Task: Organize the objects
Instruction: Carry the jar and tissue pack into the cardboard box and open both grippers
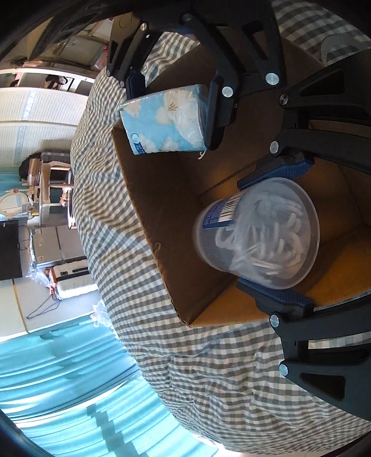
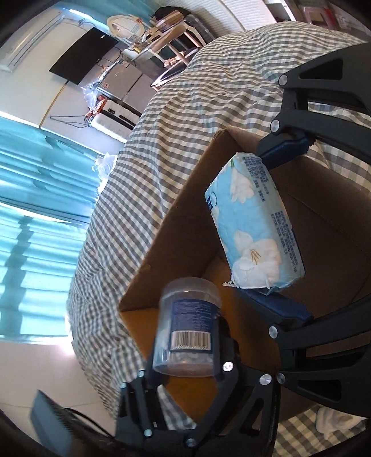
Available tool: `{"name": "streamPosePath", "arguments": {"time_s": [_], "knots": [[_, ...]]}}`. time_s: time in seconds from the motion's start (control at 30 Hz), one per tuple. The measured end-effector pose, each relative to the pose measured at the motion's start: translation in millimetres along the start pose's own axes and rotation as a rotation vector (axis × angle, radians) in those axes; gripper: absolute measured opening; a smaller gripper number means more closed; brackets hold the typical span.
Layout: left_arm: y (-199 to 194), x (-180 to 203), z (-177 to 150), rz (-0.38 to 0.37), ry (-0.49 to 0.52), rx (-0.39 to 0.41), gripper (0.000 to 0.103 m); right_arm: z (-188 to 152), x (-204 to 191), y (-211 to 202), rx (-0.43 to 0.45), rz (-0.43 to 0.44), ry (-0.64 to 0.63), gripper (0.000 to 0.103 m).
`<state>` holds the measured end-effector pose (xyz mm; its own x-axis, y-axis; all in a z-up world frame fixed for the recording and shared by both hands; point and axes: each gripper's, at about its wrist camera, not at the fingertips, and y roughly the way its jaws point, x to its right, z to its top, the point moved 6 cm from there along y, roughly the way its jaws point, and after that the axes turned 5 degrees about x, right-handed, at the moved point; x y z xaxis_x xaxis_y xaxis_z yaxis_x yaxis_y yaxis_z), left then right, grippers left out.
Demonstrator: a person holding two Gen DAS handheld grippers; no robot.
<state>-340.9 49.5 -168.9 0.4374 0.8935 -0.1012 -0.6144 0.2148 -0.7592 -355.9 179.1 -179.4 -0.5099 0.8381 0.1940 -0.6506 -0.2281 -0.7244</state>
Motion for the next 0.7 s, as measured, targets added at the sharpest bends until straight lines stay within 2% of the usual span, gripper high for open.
{"name": "streamPosePath", "arguments": {"time_s": [0.03, 0.07, 0.17, 0.23, 0.47, 0.7], "knots": [[1, 0, 2, -0.007, -0.001, 0.011, 0.072, 0, 0, -1, -0.005, 0.0, 0.005, 0.079], [0, 0, 3, -0.008, 0.011, 0.018, 0.085, 0, 1, -2, -0.007, -0.002, 0.004, 0.079], [-5, 1, 3, -0.015, 0.022, 0.032, 0.092, -1, -2, -11, -0.006, -0.006, 0.003, 0.08], [-9, 2, 2, -0.026, 0.023, 0.027, 0.092, 1, 0, -19, 0.01, -0.016, 0.004, 0.085], [-46, 5, 12, 0.012, 0.031, 0.078, 0.095, 8, 15, -67, 0.074, -0.047, 0.049, 0.086], [-115, 8, 25, 0.051, 0.038, 0.159, 0.099, 20, 22, -143, 0.171, -0.114, 0.077, 0.087]]}}
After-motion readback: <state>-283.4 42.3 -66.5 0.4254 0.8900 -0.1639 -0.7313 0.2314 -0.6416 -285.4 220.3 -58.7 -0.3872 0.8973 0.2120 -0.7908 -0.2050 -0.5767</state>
